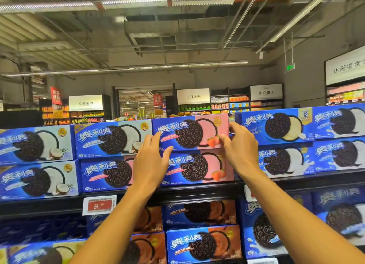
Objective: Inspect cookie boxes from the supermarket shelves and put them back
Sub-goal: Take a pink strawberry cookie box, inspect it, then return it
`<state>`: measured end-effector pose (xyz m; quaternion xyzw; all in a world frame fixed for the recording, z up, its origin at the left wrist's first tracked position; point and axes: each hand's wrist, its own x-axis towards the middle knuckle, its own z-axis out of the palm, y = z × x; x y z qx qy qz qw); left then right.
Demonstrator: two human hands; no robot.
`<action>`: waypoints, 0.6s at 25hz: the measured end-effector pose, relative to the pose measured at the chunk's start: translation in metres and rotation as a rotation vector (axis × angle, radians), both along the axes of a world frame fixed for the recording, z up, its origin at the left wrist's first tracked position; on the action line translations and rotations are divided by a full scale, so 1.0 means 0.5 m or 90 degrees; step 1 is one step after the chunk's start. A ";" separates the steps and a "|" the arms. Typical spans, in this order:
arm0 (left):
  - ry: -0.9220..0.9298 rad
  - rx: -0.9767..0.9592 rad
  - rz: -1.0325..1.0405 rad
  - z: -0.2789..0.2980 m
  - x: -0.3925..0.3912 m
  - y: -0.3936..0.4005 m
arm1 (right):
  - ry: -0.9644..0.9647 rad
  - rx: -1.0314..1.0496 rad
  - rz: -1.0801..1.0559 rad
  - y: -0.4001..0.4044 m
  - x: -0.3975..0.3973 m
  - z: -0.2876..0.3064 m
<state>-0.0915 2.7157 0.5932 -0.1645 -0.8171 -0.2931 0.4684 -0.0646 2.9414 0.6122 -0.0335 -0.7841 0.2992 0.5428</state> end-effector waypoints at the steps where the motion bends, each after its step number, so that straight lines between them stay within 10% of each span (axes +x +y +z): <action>1: -0.005 0.019 -0.017 0.000 0.000 -0.001 | 0.001 0.002 0.002 0.000 0.001 0.000; 15: -0.209 0.262 -0.519 0.050 0.065 0.112 | 0.068 -0.149 0.199 0.198 0.119 -0.030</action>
